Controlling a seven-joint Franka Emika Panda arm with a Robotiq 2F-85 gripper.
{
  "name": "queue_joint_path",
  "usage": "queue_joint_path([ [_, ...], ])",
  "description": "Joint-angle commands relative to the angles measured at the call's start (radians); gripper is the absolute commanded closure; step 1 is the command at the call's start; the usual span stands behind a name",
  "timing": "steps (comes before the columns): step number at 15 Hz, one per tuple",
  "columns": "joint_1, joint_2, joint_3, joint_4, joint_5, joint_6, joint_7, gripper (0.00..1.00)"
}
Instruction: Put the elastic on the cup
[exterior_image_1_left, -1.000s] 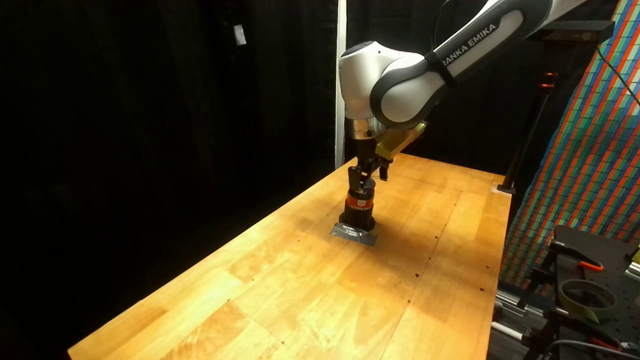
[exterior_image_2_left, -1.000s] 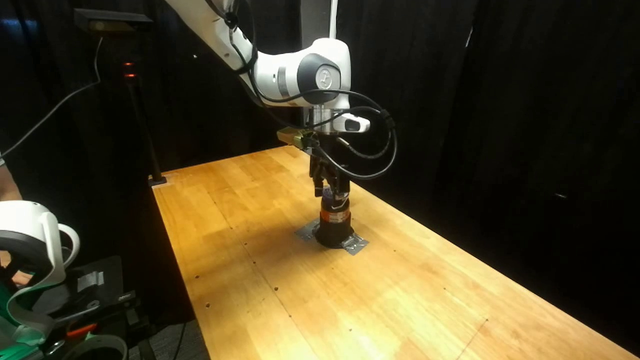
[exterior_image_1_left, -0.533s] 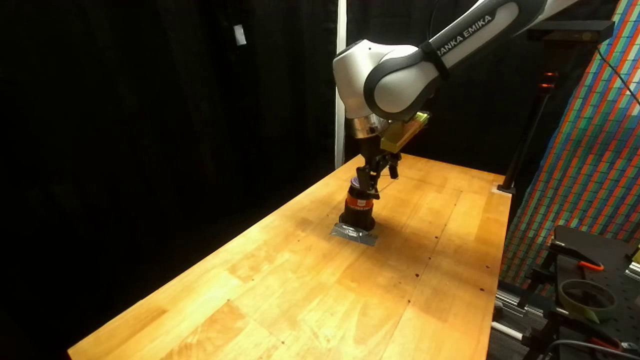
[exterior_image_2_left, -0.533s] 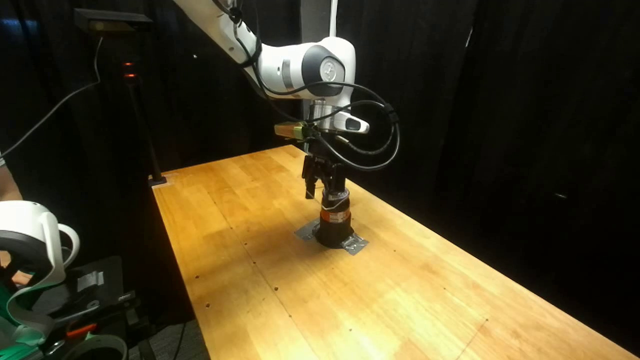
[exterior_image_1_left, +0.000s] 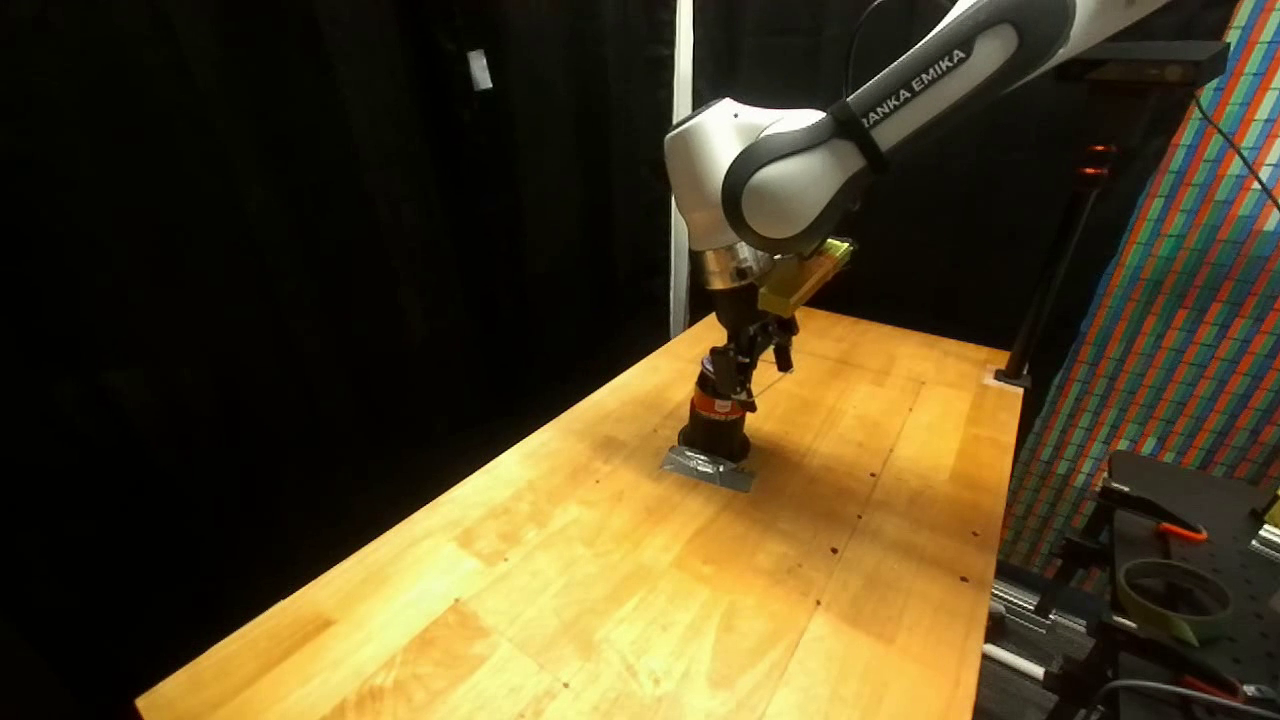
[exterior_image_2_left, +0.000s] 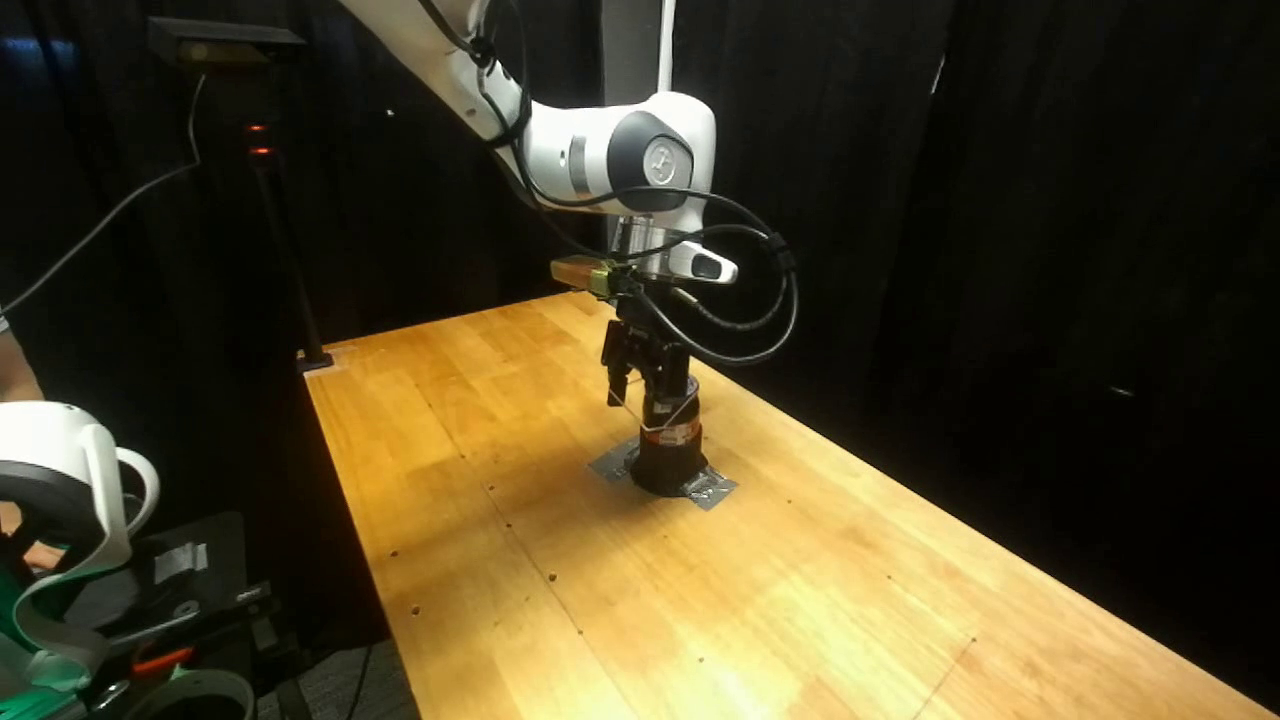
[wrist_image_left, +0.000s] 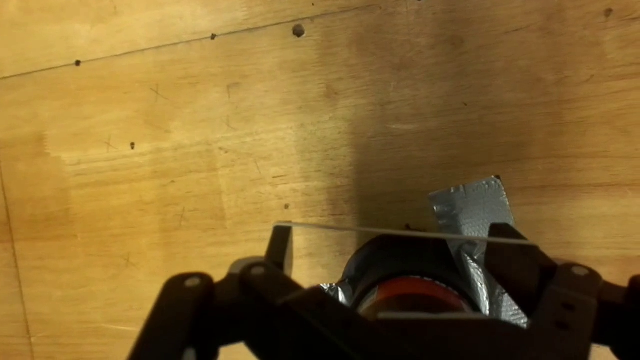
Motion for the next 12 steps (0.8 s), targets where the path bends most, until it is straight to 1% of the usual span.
queue_joint_path([
  [1,-0.014,0.027,0.016,0.015,0.025,0.033,-0.036,0.00],
  [5,-0.013,0.047,0.013,0.016,0.023,0.064,-0.041,0.00],
  [8,-0.011,0.019,0.006,-0.022,0.012,0.064,-0.038,0.00],
  [11,-0.011,-0.025,0.003,-0.084,0.001,0.091,-0.041,0.00],
  [12,-0.012,-0.042,0.004,-0.112,-0.003,0.108,-0.047,0.25],
])
